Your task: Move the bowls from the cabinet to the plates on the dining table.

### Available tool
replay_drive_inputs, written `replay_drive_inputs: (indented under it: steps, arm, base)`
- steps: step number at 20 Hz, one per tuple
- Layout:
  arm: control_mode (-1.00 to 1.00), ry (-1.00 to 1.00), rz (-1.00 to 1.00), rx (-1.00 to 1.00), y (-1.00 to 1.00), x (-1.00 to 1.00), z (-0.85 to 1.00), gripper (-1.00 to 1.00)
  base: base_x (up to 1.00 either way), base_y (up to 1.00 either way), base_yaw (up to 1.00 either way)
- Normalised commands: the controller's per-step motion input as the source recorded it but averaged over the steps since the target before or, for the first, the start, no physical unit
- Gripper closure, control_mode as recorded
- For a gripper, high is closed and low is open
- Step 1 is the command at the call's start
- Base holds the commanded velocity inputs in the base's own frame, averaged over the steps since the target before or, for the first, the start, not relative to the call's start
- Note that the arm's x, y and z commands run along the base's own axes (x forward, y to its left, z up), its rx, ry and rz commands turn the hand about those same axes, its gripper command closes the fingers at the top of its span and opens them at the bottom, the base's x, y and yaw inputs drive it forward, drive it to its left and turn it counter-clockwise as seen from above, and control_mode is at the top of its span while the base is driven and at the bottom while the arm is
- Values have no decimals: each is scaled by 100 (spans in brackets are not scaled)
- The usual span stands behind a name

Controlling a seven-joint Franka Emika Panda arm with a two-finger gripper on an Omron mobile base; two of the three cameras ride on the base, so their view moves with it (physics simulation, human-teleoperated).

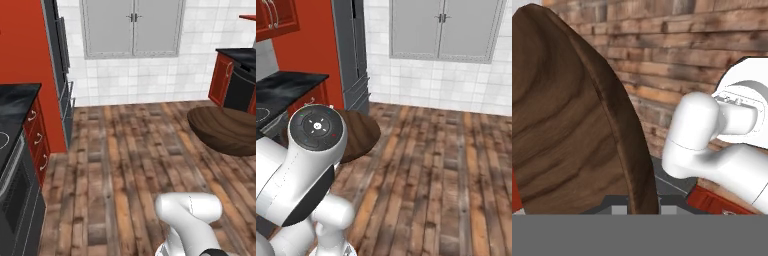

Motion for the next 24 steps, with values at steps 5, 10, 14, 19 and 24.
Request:
replay_drive_inputs:
  steps: [5,10,14,19,24]
  arm:
    - [100,0,0,0,0,0,0,100]
    - [100,0,0,0,0,0,0,100]
    - [100,0,0,0,0,0,0,100]
    - [100,0,0,0,0,0,0,100]
    - [100,0,0,0,0,0,0,100]
  base:
    - [100,2,-15]
    - [100,4,-16]
    - [100,2,-17]
    - [87,-11,-36]
    - [46,-31,-62]
